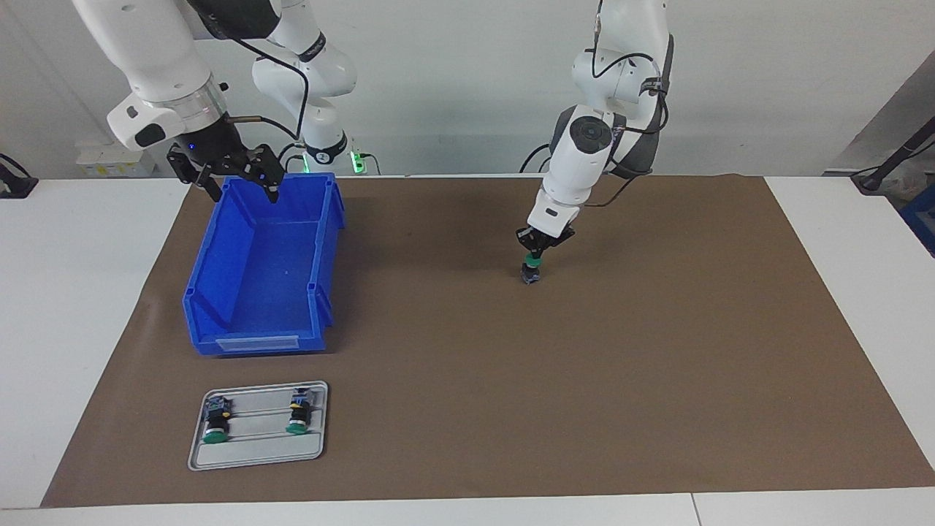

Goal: Place and press button with both arms
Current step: 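Lower the left gripper down onto the top of the green button, then lift the left gripper up off the top of the button, then withdraw the left gripper to rest while the right gripper reaches the button, then lower the right gripper over the green button and close on it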

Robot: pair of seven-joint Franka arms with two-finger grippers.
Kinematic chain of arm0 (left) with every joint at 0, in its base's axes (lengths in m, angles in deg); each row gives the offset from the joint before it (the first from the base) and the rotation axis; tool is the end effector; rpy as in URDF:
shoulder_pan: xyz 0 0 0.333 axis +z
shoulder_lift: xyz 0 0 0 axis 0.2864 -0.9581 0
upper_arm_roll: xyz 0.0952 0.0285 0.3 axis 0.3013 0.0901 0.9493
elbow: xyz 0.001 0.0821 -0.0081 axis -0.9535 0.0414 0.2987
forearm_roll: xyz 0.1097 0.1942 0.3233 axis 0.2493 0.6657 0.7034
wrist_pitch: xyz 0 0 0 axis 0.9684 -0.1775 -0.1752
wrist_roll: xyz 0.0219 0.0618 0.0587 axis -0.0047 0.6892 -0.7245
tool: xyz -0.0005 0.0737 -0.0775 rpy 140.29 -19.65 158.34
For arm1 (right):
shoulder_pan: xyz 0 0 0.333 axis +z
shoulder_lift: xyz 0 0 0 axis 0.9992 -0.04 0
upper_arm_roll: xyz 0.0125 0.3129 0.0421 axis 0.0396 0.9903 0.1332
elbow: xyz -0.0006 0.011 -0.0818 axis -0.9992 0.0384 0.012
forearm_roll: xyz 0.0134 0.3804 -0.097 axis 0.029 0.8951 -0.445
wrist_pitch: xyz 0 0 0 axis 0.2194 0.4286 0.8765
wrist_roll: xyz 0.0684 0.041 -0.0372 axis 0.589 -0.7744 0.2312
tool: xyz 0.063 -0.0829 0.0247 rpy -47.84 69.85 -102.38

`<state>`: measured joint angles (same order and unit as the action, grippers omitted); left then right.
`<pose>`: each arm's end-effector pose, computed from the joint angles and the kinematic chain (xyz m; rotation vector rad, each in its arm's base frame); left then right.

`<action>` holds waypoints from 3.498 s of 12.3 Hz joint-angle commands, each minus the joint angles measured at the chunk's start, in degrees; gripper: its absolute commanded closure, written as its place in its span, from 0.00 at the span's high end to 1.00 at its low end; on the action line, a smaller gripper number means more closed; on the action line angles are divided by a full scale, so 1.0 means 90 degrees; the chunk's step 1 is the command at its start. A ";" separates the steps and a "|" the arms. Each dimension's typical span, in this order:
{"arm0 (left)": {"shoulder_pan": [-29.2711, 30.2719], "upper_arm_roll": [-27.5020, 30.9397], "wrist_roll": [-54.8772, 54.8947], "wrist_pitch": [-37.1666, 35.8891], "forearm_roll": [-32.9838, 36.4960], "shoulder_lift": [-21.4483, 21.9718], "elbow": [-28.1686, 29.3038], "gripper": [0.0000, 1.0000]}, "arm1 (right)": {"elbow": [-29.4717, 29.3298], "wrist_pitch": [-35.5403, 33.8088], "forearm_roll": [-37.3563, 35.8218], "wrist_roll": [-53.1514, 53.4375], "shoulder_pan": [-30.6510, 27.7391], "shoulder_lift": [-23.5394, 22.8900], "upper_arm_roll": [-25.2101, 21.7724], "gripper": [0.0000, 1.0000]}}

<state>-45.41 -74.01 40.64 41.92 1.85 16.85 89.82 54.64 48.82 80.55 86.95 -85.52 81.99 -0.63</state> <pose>0.4560 -0.2787 0.3709 3.0197 0.2458 -0.0764 0.5520 0.0250 0.6281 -3.1117 0.1402 0.0421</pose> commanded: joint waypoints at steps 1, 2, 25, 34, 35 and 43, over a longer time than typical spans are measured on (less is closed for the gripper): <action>-0.0124 0.0034 -0.0148 0.0262 0.0140 0.0204 0.0386 0.00 | 0.0210 0.0075 0.0170 -0.0146 -0.0029 0.0176 -0.0017 1.00; -0.0172 0.0034 -0.0157 0.0321 0.0130 0.0204 0.0444 0.00 | 0.0210 0.0075 0.0170 -0.0146 -0.0029 0.0176 -0.0017 1.00; 0.2463 0.0131 0.3142 -0.3125 0.0814 -0.0110 -0.3237 0.69 | 0.0425 0.1255 -0.0240 0.5463 0.2215 -0.0370 0.0070 0.97; 0.2562 0.0131 0.3260 -0.3292 0.0882 0.0086 -0.3071 1.00 | -0.1283 0.2163 -0.0582 0.8886 0.3984 -0.2801 0.0070 0.97; 0.2562 0.0122 0.3348 -0.3282 0.0979 0.0164 -0.2906 1.00 | -0.1313 0.2232 -0.0582 0.9023 0.4082 -0.2890 0.0061 0.97; 0.2757 0.0131 0.3563 -0.3253 0.0999 0.0448 -0.2533 1.00 | -0.2124 0.2486 -0.0943 1.0137 0.4922 -0.4287 0.0070 0.96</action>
<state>-21.39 -72.37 72.07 12.28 9.84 19.08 65.89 37.45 70.61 72.98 176.31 -41.94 45.03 0.15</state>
